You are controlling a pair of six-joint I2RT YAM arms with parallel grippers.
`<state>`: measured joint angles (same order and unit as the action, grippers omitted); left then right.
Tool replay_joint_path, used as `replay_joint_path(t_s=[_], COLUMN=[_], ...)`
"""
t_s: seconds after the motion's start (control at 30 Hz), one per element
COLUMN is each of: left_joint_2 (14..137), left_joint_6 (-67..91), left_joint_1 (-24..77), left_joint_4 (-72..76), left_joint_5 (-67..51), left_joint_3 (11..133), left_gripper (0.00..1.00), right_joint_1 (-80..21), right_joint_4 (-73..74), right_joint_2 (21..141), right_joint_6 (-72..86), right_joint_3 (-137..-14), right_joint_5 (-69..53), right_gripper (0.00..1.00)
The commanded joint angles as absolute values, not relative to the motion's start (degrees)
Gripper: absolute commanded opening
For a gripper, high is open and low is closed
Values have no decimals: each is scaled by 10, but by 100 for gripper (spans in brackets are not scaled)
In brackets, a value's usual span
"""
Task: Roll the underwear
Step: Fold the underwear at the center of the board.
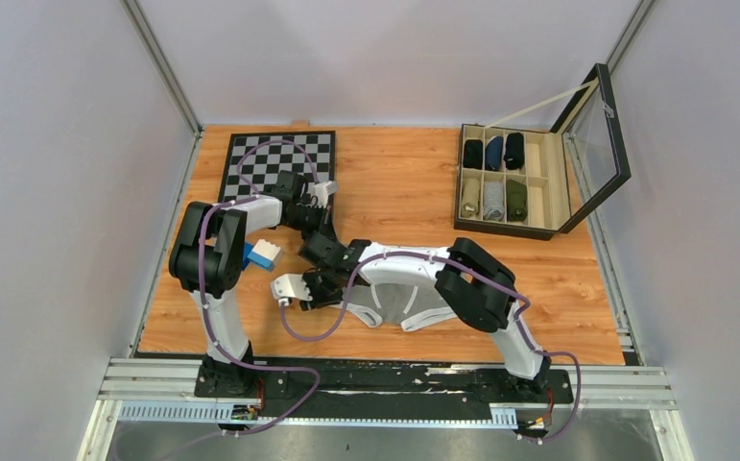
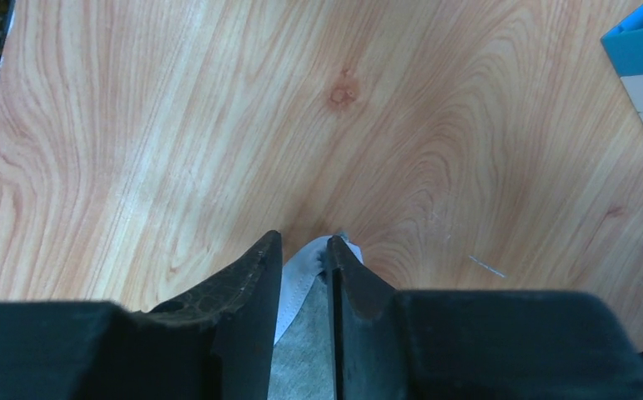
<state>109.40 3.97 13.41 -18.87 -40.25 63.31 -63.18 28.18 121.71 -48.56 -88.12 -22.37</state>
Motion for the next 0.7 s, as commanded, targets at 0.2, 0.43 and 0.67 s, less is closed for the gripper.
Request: replay_joint_path(t_s=[0.2, 0.43, 0.67], left_joint_2=[1081, 1082, 1086], left_joint_6=[23, 23, 15], left_joint_1=[131, 131, 130], left_joint_4=[-203, -206, -219], left_joint_5=[-396, -397, -395], left_joint_3=[644, 646, 656], left_gripper=[0, 0, 0], right_joint_1=[-632, -628, -629], right_joint_4=[263, 302, 327], right_joint_2=[1240, 1259, 1248], right_joint_6=[-497, -500, -490], right_joint_3=[-891, -905, -913], right_joint_5=[-174, -173, -219], right_gripper=[28, 26, 4])
